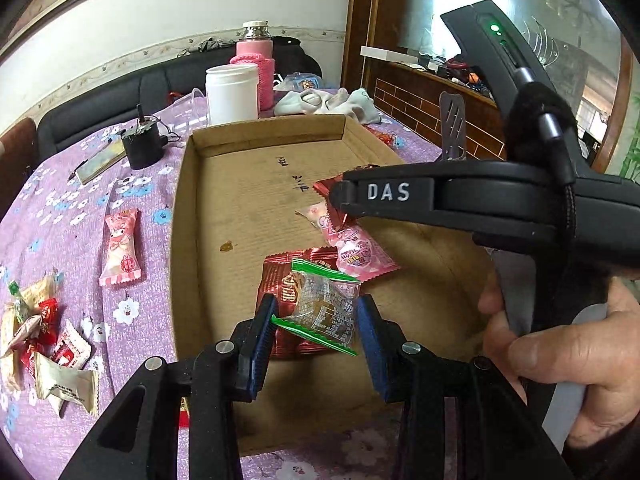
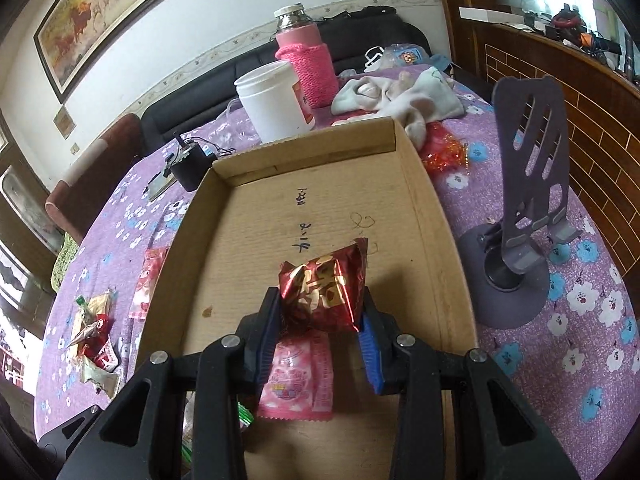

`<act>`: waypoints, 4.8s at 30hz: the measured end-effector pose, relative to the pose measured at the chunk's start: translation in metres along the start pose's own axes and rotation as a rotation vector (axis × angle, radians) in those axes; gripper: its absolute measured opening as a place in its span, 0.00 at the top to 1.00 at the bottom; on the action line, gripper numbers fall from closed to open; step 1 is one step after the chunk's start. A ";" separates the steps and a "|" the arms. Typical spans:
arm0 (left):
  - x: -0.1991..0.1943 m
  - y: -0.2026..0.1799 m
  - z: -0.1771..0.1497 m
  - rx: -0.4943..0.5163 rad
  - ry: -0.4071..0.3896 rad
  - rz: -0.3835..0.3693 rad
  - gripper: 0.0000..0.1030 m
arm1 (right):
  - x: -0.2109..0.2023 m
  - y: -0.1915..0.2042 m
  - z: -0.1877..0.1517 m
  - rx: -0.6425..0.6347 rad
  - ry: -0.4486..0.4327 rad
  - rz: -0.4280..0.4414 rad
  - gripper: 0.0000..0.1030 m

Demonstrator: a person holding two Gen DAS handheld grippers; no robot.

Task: Organize snacks
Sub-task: 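Carry the red-gold bag into the tray with the right tool while the left tool drops the cookie bag there, then move both open tools back toward the remaining snacks on the tablecloth, then grasp the yellow biscuit pack with the left tool while the right tool grasps the red snack bar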

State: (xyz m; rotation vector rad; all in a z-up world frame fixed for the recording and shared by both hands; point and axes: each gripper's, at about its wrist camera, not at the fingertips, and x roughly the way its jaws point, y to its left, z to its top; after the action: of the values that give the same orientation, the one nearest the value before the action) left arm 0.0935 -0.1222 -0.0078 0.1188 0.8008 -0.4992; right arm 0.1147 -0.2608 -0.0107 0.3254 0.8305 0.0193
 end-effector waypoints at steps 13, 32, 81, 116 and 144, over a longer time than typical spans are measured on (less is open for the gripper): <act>-0.001 -0.001 -0.002 0.002 -0.007 -0.018 0.58 | -0.004 0.000 0.001 0.008 -0.016 -0.021 0.62; -0.020 -0.001 -0.001 0.002 -0.079 -0.018 0.49 | -0.028 0.002 0.006 0.010 -0.118 -0.046 0.57; -0.084 0.269 -0.043 -0.461 0.062 0.368 0.36 | -0.039 0.035 -0.003 -0.082 -0.166 0.003 0.50; -0.074 0.301 -0.058 -0.479 0.011 0.502 0.65 | -0.018 0.188 -0.081 -0.859 0.243 0.382 0.45; -0.082 0.289 -0.055 -0.455 -0.022 0.454 0.65 | 0.036 0.202 -0.086 -0.598 0.246 0.156 0.79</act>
State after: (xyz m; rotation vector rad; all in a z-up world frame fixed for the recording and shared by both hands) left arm 0.1453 0.1791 -0.0114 -0.1261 0.8180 0.1155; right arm 0.0989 -0.0396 -0.0316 -0.1818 0.9983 0.4529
